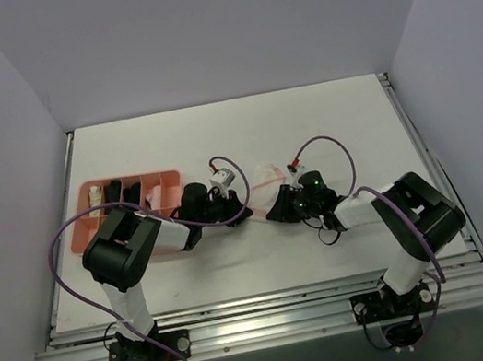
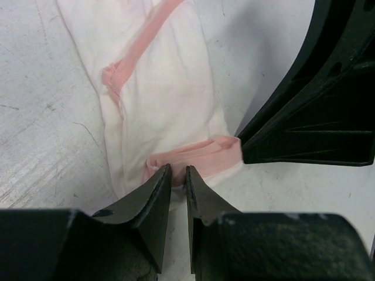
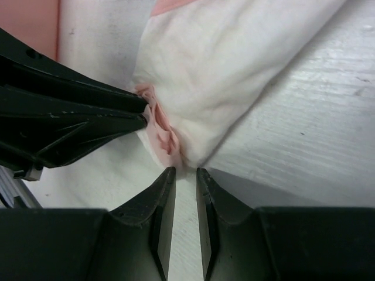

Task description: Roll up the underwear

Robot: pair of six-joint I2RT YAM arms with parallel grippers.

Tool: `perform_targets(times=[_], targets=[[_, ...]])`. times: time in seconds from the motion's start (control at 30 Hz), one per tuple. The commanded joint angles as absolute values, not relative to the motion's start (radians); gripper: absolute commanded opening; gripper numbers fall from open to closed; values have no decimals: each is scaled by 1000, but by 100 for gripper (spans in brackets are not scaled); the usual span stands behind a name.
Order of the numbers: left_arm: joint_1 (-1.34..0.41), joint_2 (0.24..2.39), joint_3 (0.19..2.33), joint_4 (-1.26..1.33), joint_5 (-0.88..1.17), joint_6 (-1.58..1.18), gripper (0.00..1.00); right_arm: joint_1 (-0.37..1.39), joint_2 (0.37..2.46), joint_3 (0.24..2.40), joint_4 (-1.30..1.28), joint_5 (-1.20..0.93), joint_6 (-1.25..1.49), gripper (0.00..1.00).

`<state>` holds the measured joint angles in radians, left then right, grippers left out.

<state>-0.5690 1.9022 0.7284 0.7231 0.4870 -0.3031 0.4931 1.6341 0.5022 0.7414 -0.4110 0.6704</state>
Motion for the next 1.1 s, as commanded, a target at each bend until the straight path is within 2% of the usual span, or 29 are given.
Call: perform_targets(times=[0.0, 0.13, 0.3, 0.43, 0.57, 0.67, 0.8, 1.07], targets=[[-568, 1951, 729, 629, 453, -278, 26, 521, 1571, 522, 620, -329, 629, 17], [-568, 1945, 738, 611, 454, -275, 26, 596, 1488, 572, 471, -180, 565, 16], [-569, 1947, 750, 588, 460, -272, 26, 744, 1369, 598, 453, -13, 344, 19], [-571, 1960, 758, 577, 462, -273, 26, 885, 1263, 580, 475, 248, 154, 33], [-569, 1970, 764, 575, 474, -275, 26, 1011, 1195, 539, 560, 353, -29, 37], [-568, 1973, 776, 558, 479, -276, 26, 1044, 1247, 545, 581, 310, -170, 37], [-568, 1976, 790, 538, 491, -279, 26, 1133, 1364, 587, 600, 475, -319, 35], [-568, 1983, 804, 517, 506, -281, 26, 1114, 1471, 603, 598, 434, -486, 33]])
